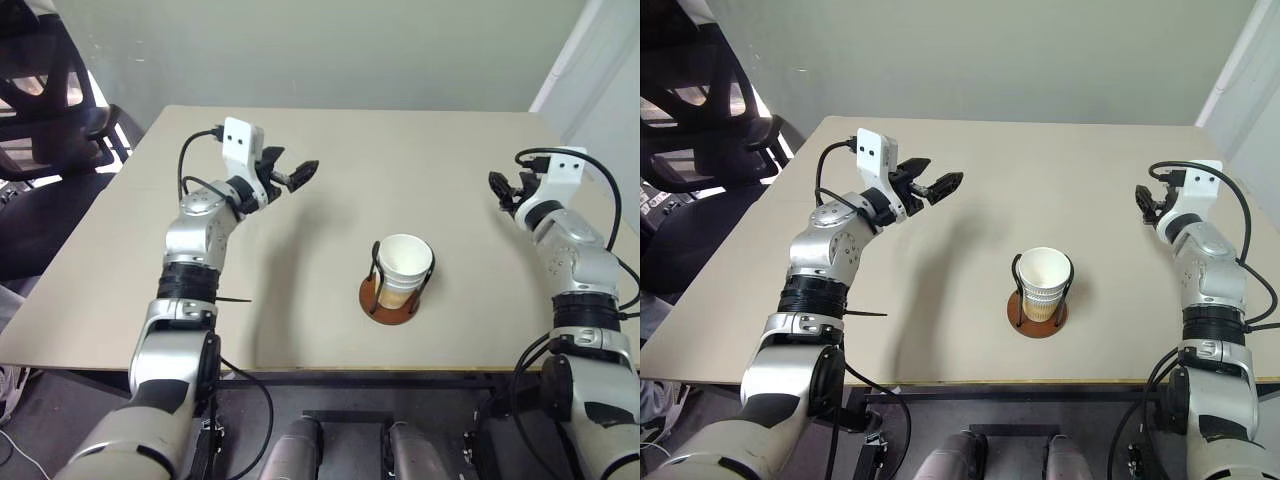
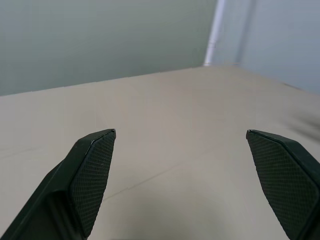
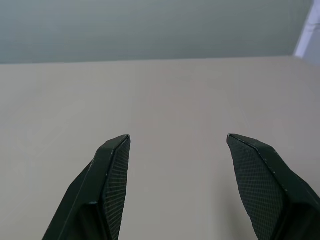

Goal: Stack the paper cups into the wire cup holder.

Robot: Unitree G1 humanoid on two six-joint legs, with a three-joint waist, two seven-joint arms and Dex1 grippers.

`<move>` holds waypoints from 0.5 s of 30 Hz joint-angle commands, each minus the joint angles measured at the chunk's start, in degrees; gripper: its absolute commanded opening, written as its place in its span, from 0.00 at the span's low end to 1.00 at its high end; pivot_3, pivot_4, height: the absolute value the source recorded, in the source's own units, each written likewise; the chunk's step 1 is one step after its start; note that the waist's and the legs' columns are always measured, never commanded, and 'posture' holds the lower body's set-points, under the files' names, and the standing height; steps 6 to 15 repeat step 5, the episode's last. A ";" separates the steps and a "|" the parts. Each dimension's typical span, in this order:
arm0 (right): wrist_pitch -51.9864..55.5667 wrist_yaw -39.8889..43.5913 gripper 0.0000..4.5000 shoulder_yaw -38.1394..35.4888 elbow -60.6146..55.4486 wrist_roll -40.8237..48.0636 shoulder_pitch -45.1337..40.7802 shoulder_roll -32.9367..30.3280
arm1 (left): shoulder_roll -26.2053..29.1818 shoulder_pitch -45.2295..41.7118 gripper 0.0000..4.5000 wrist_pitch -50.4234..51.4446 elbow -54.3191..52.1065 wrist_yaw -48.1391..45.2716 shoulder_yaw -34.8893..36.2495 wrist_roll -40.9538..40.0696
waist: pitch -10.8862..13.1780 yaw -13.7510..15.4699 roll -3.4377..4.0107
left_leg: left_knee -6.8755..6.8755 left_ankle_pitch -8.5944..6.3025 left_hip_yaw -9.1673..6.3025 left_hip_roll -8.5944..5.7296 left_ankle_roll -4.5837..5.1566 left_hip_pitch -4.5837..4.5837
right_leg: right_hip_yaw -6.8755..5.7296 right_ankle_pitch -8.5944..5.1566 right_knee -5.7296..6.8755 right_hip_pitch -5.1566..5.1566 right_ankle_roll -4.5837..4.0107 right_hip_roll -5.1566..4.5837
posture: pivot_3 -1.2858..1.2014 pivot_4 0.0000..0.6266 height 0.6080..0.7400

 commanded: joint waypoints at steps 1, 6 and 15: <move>0.18 -1.03 0.68 -1.42 -1.79 -0.08 -2.16 -1.50 | 0.00 -2.98 1.00 -1.59 -2.57 1.31 1.01 0.41 | 0.00 0.01 0.00 | -0.01 -0.01 0.00 0.00 -0.02 0.00 | 0.00 0.00 0.00 0.00 0.00 0.00 | 0.52 0.24 1.00; 0.32 -1.03 0.68 -0.73 -2.88 -0.84 -2.13 -2.19 | -0.49 -4.65 1.00 -2.96 -2.73 3.17 1.41 0.65 | 0.00 0.06 0.00 | -0.04 -0.02 0.00 0.00 -0.03 -0.01 | -0.01 0.00 0.00 -0.02 -0.01 0.00 | 0.52 0.24 1.00; 0.32 -1.03 0.68 -0.73 -2.88 -0.84 -2.13 -2.19 | -0.49 -4.65 1.00 -2.96 -2.73 3.17 1.41 0.65 | 0.00 0.06 0.00 | -0.04 -0.02 0.00 0.00 -0.03 -0.01 | -0.01 0.00 0.00 -0.02 -0.01 0.00 | 0.52 0.24 1.00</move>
